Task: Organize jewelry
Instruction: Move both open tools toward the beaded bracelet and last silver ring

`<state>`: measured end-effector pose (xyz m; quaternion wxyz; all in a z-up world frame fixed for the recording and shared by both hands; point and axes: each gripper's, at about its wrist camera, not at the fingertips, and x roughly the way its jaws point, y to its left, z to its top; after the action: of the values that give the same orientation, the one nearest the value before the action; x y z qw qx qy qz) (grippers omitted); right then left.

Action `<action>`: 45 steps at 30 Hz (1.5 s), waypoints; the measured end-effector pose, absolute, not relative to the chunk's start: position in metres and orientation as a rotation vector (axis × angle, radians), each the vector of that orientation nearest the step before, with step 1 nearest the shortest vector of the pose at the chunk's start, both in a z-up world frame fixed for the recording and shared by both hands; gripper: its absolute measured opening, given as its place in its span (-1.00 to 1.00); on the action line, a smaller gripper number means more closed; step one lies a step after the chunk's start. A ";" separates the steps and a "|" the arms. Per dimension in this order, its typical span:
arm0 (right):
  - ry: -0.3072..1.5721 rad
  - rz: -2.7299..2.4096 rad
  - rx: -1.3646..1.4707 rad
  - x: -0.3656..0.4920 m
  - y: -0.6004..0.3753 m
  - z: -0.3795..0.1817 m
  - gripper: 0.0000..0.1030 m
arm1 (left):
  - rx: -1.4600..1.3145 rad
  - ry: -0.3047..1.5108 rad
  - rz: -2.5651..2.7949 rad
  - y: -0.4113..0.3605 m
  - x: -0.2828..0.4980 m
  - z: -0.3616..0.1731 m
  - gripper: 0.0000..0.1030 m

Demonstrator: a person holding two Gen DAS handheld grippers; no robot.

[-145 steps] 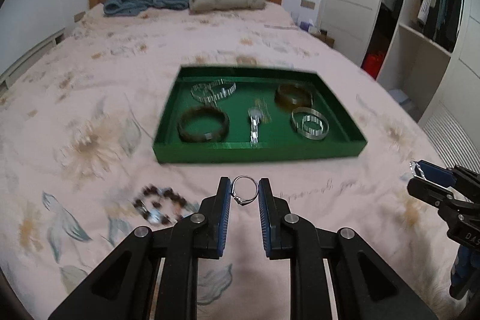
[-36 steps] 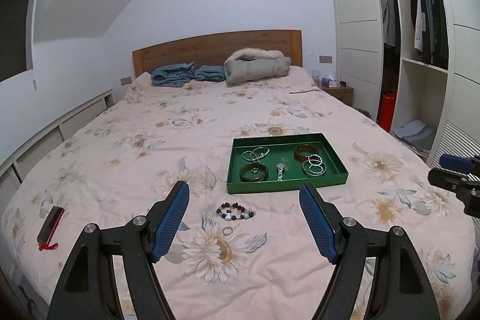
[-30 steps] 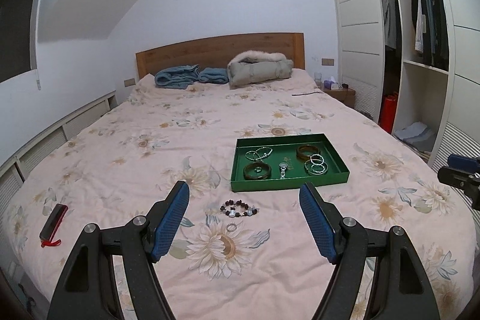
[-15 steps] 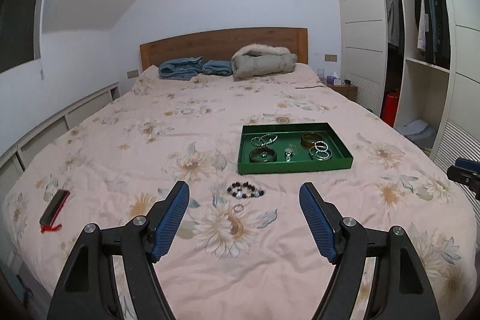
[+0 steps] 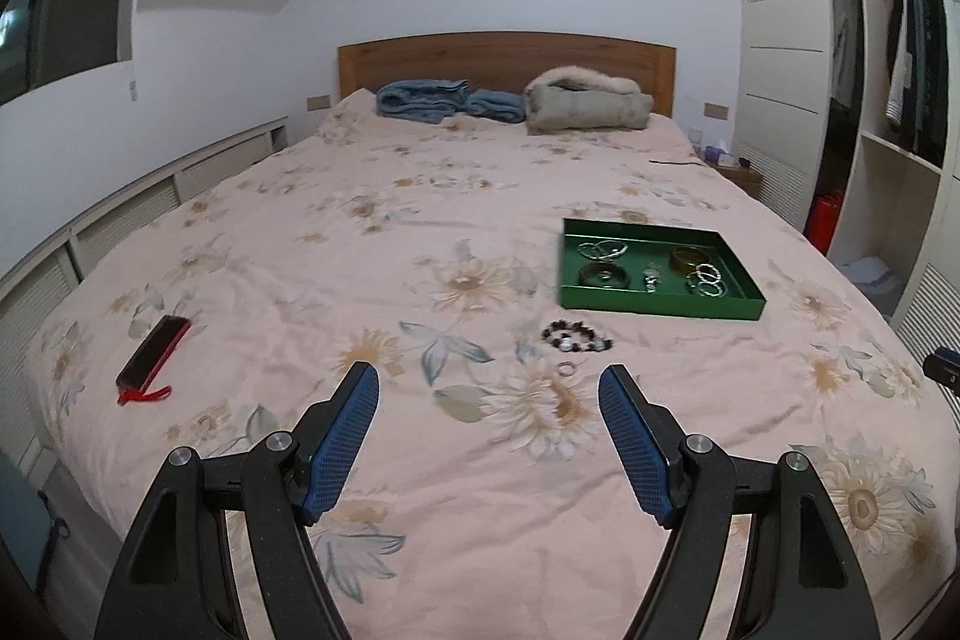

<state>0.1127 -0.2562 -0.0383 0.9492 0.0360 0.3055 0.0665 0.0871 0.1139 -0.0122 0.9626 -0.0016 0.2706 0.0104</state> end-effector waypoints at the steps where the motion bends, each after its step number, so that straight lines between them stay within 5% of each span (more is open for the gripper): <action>1: 0.622 0.135 0.073 0.112 -0.256 -0.039 0.02 | -0.005 0.551 0.027 0.117 0.086 -0.013 0.46; 45: 0.734 0.285 0.056 0.198 -0.201 -0.102 0.02 | 0.031 0.704 -0.128 0.081 0.201 -0.100 0.23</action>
<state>0.1983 -0.2010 -0.1019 0.9232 0.0275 0.3575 0.1387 0.2012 0.0808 -0.0999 0.9365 0.0154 0.3448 -0.0625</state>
